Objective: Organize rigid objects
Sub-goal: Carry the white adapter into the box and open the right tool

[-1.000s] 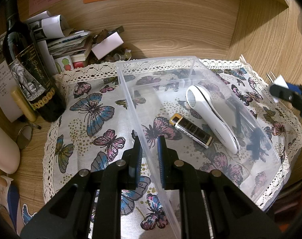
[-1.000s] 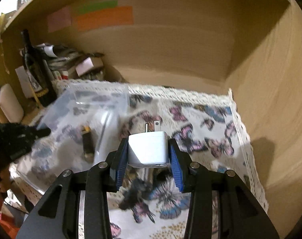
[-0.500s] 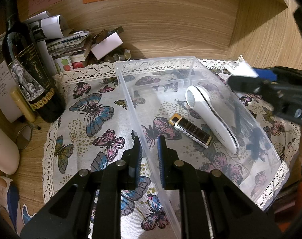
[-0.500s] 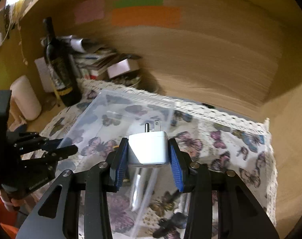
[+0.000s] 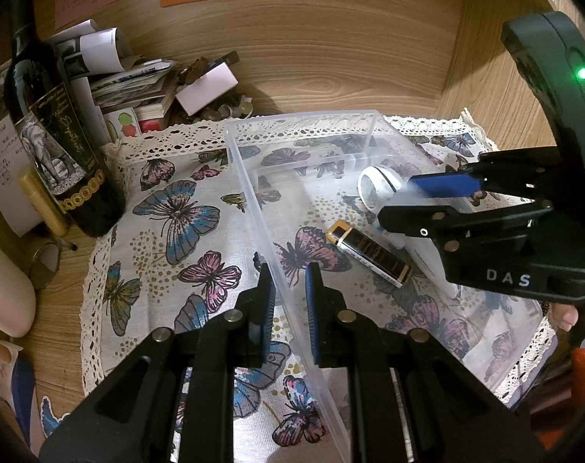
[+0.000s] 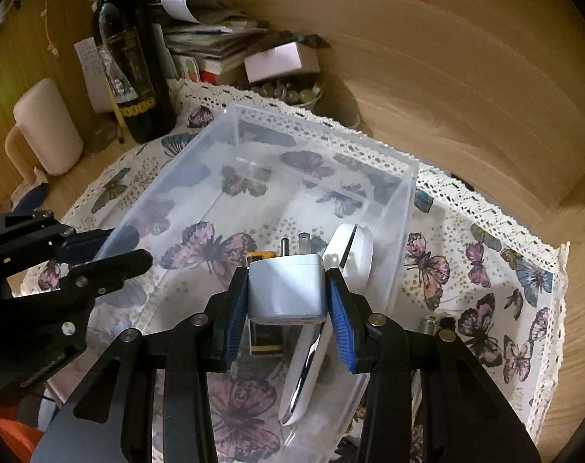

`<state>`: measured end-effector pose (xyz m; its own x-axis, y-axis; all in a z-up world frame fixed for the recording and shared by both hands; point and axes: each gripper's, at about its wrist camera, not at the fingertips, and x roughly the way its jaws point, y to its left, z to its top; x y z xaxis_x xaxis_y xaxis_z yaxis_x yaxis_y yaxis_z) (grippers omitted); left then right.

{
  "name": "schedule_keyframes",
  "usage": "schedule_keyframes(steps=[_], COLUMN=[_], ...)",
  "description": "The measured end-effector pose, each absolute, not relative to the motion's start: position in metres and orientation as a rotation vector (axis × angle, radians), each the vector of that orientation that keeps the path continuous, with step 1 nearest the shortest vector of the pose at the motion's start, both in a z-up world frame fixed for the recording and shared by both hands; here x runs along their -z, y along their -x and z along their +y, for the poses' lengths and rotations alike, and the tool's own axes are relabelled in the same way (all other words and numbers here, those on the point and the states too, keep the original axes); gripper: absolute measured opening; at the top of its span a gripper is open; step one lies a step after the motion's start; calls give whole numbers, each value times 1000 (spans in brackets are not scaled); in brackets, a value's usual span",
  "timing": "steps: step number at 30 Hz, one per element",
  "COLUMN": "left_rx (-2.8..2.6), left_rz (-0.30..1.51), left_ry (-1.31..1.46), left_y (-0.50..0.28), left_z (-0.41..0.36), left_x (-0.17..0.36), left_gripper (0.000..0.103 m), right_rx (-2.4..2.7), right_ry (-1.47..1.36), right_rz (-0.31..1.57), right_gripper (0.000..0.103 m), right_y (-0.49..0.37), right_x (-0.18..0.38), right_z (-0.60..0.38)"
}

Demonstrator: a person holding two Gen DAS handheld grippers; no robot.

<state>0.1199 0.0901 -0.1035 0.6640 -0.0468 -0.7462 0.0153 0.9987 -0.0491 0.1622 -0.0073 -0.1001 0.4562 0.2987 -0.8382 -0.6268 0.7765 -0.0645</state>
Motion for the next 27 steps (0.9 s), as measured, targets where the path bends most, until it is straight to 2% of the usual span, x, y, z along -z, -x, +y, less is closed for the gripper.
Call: schedule_keyframes(steps=[14, 21, 27], left_rx=[33, 33, 33], left_rz=[845, 844, 845], left_ry=[35, 34, 32], left_y=[-120, -120, -119], left_z=[91, 91, 92], left_x=[104, 104, 104], left_gripper=[14, 14, 14], right_rx=[-560, -462, -369], right_ry=[313, 264, 233], right_rz=[860, 791, 818], right_gripper=[38, 43, 43], right_y=[-152, -146, -147], right_x=[76, 54, 57], right_z=[-30, -69, -107])
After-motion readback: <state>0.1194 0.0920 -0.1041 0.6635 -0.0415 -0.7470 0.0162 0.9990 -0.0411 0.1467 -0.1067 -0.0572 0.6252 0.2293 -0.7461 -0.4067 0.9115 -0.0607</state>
